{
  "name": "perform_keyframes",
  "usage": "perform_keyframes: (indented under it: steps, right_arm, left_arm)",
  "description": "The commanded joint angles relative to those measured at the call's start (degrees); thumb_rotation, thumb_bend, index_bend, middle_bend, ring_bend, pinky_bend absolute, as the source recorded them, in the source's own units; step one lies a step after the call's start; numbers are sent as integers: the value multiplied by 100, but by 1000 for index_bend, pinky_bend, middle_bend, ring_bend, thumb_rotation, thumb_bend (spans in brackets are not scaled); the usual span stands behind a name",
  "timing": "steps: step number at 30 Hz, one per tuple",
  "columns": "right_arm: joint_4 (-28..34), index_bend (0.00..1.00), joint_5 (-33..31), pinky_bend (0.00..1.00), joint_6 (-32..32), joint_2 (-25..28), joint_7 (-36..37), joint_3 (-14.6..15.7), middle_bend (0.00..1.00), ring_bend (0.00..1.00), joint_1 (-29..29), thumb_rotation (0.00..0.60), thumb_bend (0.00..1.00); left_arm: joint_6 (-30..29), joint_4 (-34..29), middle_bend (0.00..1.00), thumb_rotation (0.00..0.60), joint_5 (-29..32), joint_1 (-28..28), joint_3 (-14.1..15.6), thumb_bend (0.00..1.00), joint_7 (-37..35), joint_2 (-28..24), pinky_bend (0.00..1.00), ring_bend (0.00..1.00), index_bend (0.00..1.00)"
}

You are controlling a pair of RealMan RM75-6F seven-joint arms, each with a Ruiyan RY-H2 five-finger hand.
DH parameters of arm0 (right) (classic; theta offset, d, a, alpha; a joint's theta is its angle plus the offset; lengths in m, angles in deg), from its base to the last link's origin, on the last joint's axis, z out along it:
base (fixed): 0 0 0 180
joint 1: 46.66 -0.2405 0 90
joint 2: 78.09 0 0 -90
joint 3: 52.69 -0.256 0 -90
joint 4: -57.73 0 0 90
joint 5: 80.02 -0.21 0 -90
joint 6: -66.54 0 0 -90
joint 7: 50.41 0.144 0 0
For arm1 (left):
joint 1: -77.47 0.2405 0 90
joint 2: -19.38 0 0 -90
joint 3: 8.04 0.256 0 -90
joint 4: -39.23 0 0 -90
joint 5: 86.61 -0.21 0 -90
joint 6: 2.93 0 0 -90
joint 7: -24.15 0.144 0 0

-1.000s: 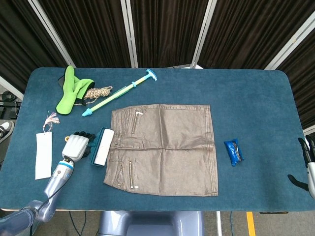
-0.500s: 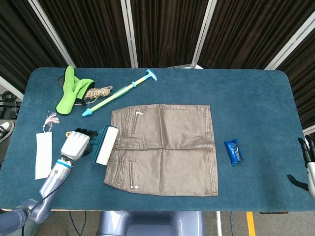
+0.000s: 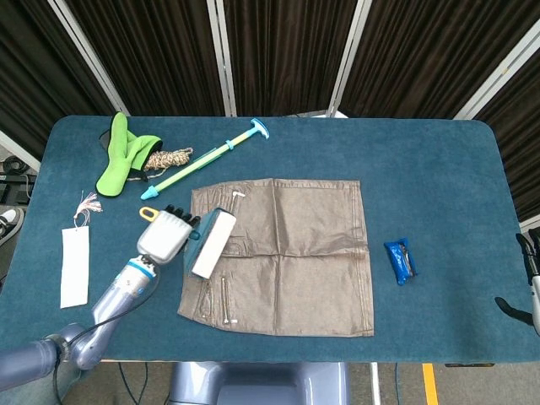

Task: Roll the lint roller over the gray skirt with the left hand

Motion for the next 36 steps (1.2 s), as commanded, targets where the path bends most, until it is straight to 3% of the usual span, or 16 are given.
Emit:
perform_keyframes:
  steps: [1, 7, 12, 23, 36]
  right_arm:
    - [-11, 0, -22, 0, 12, 3, 13, -6, 0, 0, -2, 600, 0]
    - [-36, 0, -90, 0, 43, 4, 33, -21, 0, 0, -5, 600, 0]
    - [-73, 0, -188, 0, 99, 2, 65, -47, 0, 0, -16, 600, 0]
    - [-116, 0, -294, 0, 154, 37, 192, -90, 0, 0, -26, 600, 0]
    - [-127, 0, -302, 0, 153, 105, 387, -94, 0, 0, -1, 600, 0]
  left_arm:
    - [479, -36, 488, 600, 692, -488, -166, 880, 1052, 266, 485, 390, 620]
    - [578, 247, 487, 600, 1237, -765, -163, 880, 1884, 477, 487, 390, 623]
    - [591, 387, 488, 600, 1549, -886, -101, 881, 2141, 555, 488, 391, 624]
    - [577, 623, 501, 600, 1722, -1194, 49, 883, 2372, 951, 497, 402, 642]
    - [495, 483, 501, 600, 1902, -1815, 204, 882, 3308, 1674, 497, 402, 642]
